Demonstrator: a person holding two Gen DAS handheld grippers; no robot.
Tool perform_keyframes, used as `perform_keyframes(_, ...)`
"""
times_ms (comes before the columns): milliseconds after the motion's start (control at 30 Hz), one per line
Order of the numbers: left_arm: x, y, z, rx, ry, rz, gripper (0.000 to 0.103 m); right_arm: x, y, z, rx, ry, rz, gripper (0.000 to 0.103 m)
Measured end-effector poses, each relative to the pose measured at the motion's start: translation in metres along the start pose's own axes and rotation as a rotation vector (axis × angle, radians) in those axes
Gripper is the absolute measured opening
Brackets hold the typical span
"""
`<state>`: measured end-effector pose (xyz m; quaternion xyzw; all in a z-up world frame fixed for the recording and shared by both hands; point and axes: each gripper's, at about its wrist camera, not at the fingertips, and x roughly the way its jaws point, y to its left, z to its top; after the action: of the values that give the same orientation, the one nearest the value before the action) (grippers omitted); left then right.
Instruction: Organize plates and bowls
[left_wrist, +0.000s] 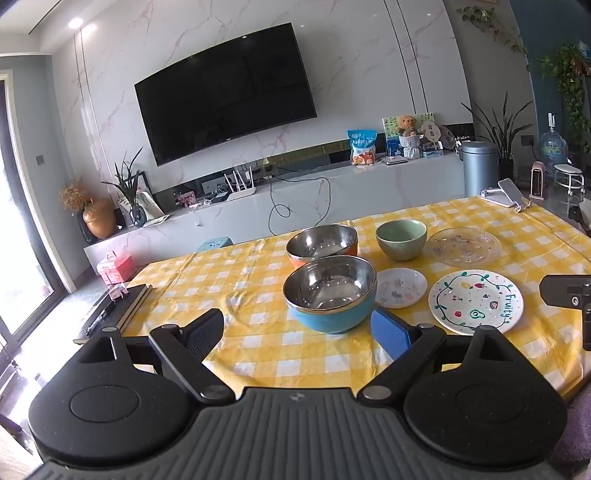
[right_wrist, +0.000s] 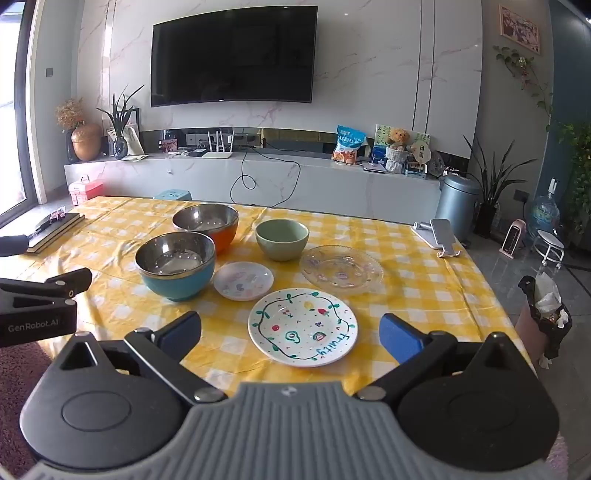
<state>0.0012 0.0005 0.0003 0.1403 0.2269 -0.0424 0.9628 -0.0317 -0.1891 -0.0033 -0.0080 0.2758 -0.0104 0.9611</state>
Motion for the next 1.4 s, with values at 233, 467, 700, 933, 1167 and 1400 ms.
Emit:
perform_keyframes(233,0.000,-0.001,0.002,-0.002,0.015,-0.047,0.103,0.001,-0.002,0.001,0.005,-0.001,0.001,0.101)
perform_keyframes(467,0.009,-0.003,-0.003,-0.011,0.015,-0.004,0.103,-0.006,0.009,0.001,0.004,-0.005,0.001,0.100)
perform_keyframes(700,0.001,0.000,-0.003,-0.012,0.017,-0.008,0.102,-0.003,0.003,-0.002,0.002,-0.006,0.009,0.100)
perform_keyframes(933,0.001,0.001,-0.003,-0.012,0.018,-0.008,0.102,-0.003,0.004,-0.002,0.010,-0.010,0.010,0.100)
perform_keyframes(1167,0.001,0.000,-0.004,-0.012,0.020,-0.009,0.102,-0.007,0.002,-0.002,0.024,-0.023,0.019,0.100)
perform_keyframes(1400,0.001,0.000,-0.004,-0.011,0.020,-0.008,0.102,-0.008,0.002,-0.001,0.025,-0.025,0.021,0.101)
